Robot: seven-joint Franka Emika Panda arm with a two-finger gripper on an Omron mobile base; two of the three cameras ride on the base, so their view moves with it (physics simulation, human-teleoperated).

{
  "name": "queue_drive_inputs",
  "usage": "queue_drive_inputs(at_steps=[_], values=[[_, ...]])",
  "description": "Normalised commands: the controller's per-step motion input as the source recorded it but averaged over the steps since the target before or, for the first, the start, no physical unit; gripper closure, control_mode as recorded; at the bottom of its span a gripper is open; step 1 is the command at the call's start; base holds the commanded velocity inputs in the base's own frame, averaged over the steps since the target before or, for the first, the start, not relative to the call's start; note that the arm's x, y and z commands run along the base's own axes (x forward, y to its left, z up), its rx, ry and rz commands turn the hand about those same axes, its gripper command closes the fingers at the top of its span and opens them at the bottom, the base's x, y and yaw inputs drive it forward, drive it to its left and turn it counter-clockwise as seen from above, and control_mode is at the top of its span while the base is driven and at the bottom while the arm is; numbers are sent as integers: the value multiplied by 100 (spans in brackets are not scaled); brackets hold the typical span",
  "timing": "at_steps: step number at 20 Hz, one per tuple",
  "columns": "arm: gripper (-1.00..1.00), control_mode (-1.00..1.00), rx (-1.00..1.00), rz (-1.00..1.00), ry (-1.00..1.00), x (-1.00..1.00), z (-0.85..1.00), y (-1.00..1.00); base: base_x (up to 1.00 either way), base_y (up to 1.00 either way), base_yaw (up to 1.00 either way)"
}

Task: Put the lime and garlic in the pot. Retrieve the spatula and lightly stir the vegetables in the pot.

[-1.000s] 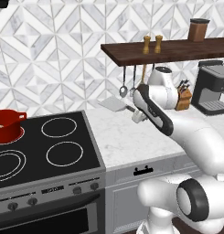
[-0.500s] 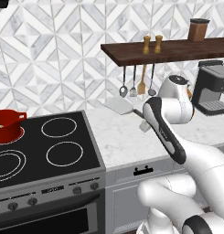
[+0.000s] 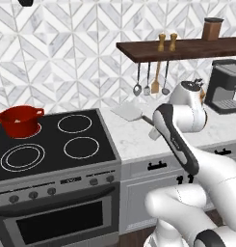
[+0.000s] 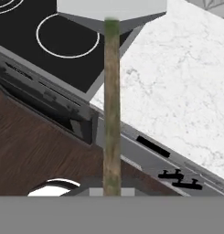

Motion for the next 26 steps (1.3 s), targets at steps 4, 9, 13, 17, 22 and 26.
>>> queue_drive_inputs(at_steps=[4,9,13,17,22,26], values=[[100,100,0,0,0,0,0,0,7,100,29],[100,100,0,0,0,0,0,0,-4,100,24],[100,100,0,0,0,0,0,0,24,98,3],[100,100,0,0,0,0,0,0,29,51,-13],[100,100,0,0,0,0,0,0,2,4,-7],[100,100,0,0,0,0,0,0,0,11,0]])
